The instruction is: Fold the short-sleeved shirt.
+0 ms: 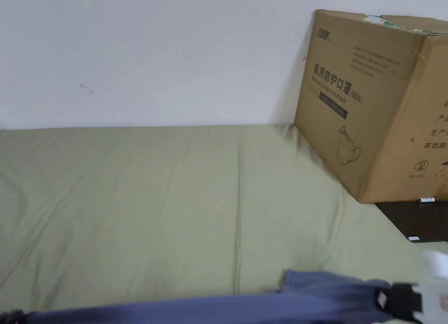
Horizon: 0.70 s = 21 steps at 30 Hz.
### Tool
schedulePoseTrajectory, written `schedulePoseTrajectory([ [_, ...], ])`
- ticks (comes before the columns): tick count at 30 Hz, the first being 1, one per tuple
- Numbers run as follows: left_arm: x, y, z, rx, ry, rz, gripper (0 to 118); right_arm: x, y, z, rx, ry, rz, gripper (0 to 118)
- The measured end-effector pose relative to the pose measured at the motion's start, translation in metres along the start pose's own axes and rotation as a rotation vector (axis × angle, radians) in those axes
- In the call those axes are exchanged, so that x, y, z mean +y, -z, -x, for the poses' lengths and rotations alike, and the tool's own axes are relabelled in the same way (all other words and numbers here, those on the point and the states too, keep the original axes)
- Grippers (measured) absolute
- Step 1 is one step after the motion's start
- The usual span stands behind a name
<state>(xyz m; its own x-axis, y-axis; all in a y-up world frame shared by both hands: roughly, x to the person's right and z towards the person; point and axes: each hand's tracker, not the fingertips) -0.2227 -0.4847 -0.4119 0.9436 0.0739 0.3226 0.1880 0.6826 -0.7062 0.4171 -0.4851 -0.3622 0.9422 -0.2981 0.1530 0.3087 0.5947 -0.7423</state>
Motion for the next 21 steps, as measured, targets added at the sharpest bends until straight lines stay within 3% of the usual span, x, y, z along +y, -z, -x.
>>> schedulePoseTrajectory([
  [6, -0.081, -0.021, 0.0, -0.02, -0.079, 0.117, 0, -0.096, -0.035, -0.02, 0.022, -0.014, 0.179, 0],
  [11, -0.105, -0.01, -0.005, -0.008, -0.105, 0.099, 6, -0.109, -0.001, -0.024, -0.032, 0.052, 0.109, 4],
  [13, -0.104, -0.012, -0.008, 0.026, -0.11, 0.074, 48, -0.103, 0.001, -0.02, -0.09, 0.041, 0.054, 46],
  [15, -0.101, -0.021, -0.007, 0.023, -0.144, 0.062, 113, -0.099, -0.006, -0.015, -0.137, 0.007, 0.036, 110],
  [16, -0.098, -0.029, -0.009, 0.017, -0.162, 0.025, 118, -0.096, -0.013, -0.013, -0.123, -0.004, 0.013, 117],
  [21, -0.068, -0.086, -0.04, 0.02, -0.212, -0.168, 114, -0.076, -0.079, 0.035, -0.001, -0.042, -0.22, 117],
])
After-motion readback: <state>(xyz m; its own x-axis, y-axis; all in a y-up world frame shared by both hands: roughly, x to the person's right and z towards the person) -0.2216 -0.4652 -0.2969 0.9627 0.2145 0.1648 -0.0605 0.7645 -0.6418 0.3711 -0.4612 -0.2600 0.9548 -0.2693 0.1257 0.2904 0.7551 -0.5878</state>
